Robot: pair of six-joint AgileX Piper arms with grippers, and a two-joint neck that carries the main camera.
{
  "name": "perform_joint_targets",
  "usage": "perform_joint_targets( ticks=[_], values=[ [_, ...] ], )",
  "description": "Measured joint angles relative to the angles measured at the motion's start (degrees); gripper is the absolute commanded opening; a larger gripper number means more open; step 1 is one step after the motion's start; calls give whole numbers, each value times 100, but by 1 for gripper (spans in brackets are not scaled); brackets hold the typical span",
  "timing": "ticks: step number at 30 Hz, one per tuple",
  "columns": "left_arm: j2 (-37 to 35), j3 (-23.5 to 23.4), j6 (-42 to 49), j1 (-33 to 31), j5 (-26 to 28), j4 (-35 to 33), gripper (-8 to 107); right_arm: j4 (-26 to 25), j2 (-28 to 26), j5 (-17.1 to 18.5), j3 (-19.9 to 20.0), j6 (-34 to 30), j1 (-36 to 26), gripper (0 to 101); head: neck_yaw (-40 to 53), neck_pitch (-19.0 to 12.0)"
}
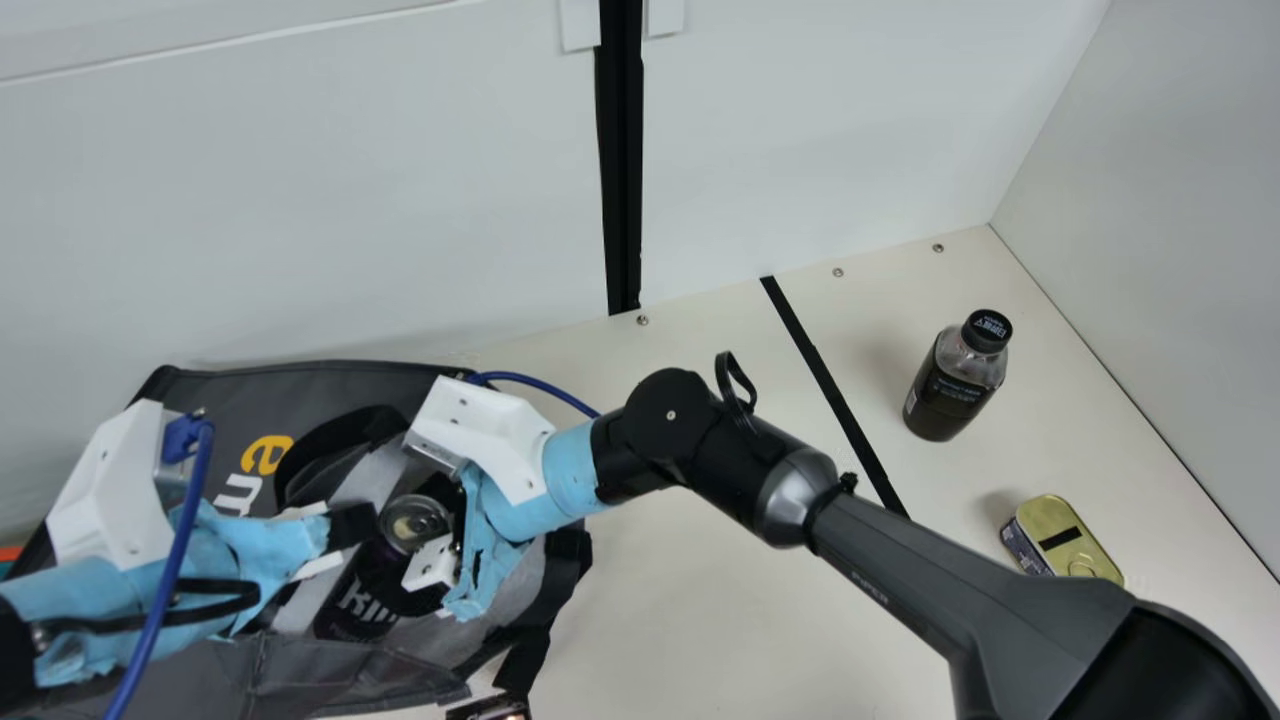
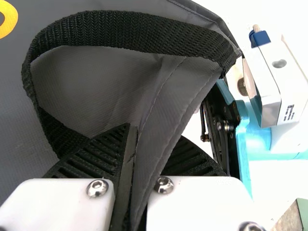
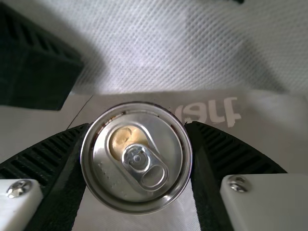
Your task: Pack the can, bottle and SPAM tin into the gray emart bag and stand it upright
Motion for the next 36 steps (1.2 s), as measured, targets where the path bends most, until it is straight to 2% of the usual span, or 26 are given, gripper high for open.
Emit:
perform_joint_targets(
  ticks=[6,20,28,36],
  values=[
    [0,0,0,0,0,0,-8,-39,-126,-31,130,-5,-6,95,0,0],
    [0,0,0,0,0,0,-8,-253,-666,68,473,-28,-233,95,0,0],
    [0,0,0,0,0,0,-8,-410,-1124,417,643,-28,-590,95,0,0],
    [0,0,0,0,0,0,-8,-485,-1536,941,719,-75,-1111,95,0,0]
  ],
)
